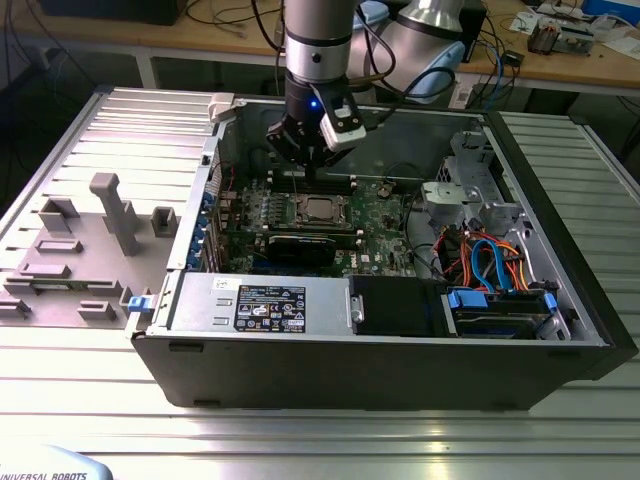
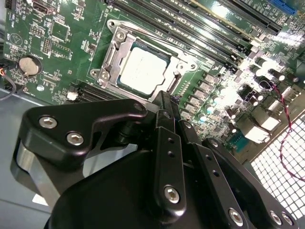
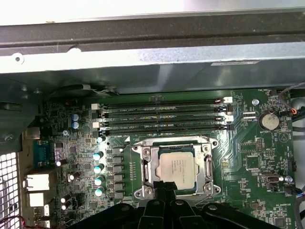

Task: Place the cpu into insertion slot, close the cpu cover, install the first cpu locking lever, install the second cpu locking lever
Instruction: 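Install the first cpu locking lever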

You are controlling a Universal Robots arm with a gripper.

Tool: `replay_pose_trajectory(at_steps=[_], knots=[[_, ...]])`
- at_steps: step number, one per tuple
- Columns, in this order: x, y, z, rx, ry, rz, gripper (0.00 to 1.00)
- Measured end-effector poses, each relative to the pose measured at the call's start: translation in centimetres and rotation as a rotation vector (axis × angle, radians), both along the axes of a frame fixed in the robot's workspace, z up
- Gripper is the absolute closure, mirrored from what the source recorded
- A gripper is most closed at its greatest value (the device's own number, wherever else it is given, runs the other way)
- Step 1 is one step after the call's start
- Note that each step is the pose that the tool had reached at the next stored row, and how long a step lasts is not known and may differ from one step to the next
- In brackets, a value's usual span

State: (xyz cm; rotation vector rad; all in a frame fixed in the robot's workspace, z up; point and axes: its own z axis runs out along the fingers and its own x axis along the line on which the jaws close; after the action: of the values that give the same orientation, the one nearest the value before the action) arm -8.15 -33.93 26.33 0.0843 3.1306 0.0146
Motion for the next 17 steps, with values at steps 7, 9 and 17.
replay_pose_trajectory(at_steps=[7,9,17], knots=[[-1.09,0.0,0.0,0.002,0.0,0.003,0.89],[-1.24,0.0,0.0,0.0021,0.0,0.004,0.89],[-1.39,0.0,0.0,0.002,0.0001,0.012,0.89]])
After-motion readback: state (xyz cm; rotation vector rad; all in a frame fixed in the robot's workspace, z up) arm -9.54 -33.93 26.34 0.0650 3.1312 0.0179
